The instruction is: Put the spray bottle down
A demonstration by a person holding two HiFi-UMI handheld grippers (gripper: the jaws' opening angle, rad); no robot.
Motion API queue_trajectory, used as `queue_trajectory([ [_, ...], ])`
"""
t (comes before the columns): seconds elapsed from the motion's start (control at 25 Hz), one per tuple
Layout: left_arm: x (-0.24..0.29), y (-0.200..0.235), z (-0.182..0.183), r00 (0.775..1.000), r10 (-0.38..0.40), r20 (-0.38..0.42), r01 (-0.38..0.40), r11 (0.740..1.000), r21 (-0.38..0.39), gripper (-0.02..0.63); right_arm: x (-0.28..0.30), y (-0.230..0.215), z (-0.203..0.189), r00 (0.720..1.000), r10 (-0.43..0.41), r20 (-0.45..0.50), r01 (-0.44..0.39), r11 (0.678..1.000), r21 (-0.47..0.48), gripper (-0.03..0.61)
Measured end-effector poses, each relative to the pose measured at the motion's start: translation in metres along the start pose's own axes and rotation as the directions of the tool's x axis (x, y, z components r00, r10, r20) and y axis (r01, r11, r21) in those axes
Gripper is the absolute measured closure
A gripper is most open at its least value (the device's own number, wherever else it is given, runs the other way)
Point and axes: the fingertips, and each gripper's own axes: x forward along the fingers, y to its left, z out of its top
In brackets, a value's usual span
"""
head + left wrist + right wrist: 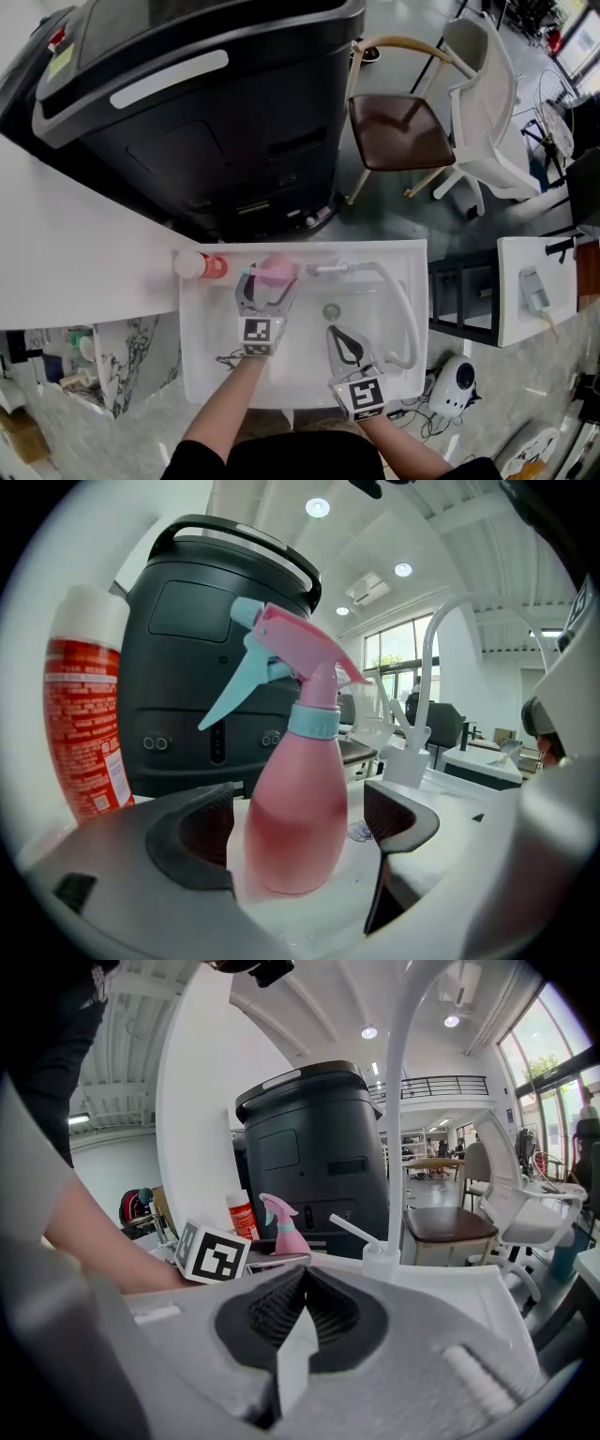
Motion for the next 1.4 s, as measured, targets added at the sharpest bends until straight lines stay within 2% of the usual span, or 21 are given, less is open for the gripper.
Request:
queue_trajectory([
  [0.4, -0.074, -0.023, 0.018, 1.0, -0.023, -0.011, 0.022, 0.999, -0.044, 0.187, -0.037, 0.012, -0.001, 1.0, -0.029, 0.012, 0.028, 0.999, 0.015, 0.58],
  [0.64, -0.151, -0.055, 0.049, 0.996, -0.08, 0.041, 0.085, 0.987, -0.133, 0.189, -0.07, 0.033, 0.015, 0.998, -0.053, 0.042, 0.051, 0.998, 0.045, 0.58],
  [0.8, -0.209, -0.069, 0.075, 0.991, -0.107, 0.075, 0.118, 0.98, -0.16, 0.193, -0.092, 0.059, 0.037, 0.994, -0.056, 0.093, 0.054, 0.998, 0.025, 0.58],
  [0.84, -0.227, -0.074, 0.079, 0.989, -0.124, 0.087, 0.137, 0.976, -0.169, 0.207, -0.099, 0.067, 0.039, 0.993, -0.058, 0.1, 0.056, 0.998, 0.022, 0.58],
  [0.88, -0.246, -0.078, 0.085, 0.983, -0.149, 0.111, 0.167, 0.97, -0.179, 0.267, -0.106, 0.076, 0.04, 0.992, -0.062, 0.106, 0.06, 0.998, 0.023, 0.58],
  [0.92, -0.267, -0.082, 0.092, 0.973, -0.178, 0.144, 0.204, 0.961, -0.186, 0.371, -0.113, 0.086, 0.041, 0.991, -0.068, 0.112, 0.065, 0.998, 0.026, 0.58],
  [0.96, -0.287, -0.083, 0.099, 0.964, -0.2, 0.176, 0.233, 0.954, -0.188, 0.436, -0.121, 0.097, 0.042, 0.99, -0.074, 0.12, 0.071, 0.997, 0.027, 0.581],
  [1.04, -0.327, -0.08, 0.105, 0.961, -0.2, 0.19, 0.233, 0.957, -0.174, 0.505, -0.139, 0.121, 0.045, 0.986, -0.088, 0.139, 0.085, 0.996, 0.028, 0.58],
  [1.08, -0.345, -0.077, 0.104, 0.968, -0.185, 0.168, 0.212, 0.964, -0.16, 0.572, -0.149, 0.134, 0.046, 0.984, -0.096, 0.149, 0.093, 0.995, 0.027, 0.58],
  [1.24, -0.417, -0.068, 0.083, 0.988, -0.128, 0.081, 0.14, 0.976, -0.166, 0.591, -0.195, 0.193, 0.043, 0.976, -0.128, 0.177, 0.127, 0.992, 0.017, 0.58],
  [1.4, -0.489, -0.071, 0.063, 0.99, -0.127, 0.066, 0.138, 0.971, -0.195, 0.591, -0.234, 0.259, 0.024, 0.976, -0.139, 0.167, 0.14, 0.99, 0.011, 0.581],
])
